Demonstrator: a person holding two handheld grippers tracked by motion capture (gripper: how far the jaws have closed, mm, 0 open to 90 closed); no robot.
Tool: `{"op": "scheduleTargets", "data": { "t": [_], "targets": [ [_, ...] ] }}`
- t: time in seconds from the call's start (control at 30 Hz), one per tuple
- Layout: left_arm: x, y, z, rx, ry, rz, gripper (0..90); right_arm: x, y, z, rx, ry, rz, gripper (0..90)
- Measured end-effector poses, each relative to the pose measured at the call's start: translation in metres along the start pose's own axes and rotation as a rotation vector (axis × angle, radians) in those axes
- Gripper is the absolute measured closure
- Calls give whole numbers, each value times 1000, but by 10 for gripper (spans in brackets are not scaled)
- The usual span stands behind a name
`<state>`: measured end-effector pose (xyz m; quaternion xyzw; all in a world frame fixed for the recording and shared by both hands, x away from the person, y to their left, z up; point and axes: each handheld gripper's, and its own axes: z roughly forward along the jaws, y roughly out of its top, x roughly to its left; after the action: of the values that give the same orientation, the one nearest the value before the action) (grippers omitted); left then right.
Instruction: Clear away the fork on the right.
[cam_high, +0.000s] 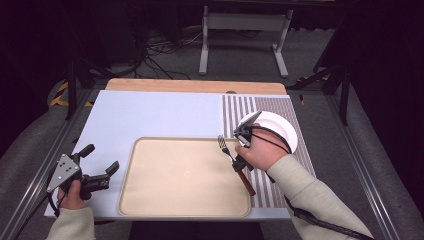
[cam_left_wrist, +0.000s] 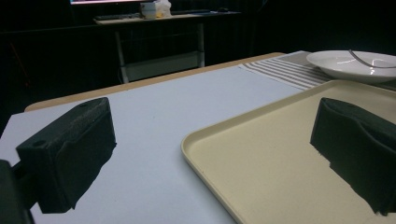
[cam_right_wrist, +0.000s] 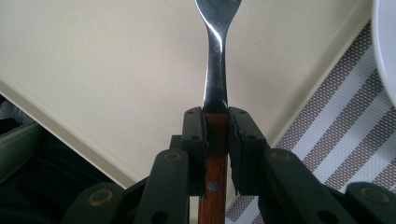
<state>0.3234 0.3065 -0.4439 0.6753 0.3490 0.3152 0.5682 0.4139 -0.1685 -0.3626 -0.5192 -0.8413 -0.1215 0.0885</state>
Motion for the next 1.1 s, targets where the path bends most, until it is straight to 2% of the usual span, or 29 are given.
{"op": "scheduleTargets", "data": {
  "t": [0.43,1.1],
  "targets": [
    [-1,1,1,-3,-2,6,6,5,5,23,9,-9,43,775],
    [-1,0,1,-1,-2,4,6,7,9,47,50,2,72,775]
  ]
}}
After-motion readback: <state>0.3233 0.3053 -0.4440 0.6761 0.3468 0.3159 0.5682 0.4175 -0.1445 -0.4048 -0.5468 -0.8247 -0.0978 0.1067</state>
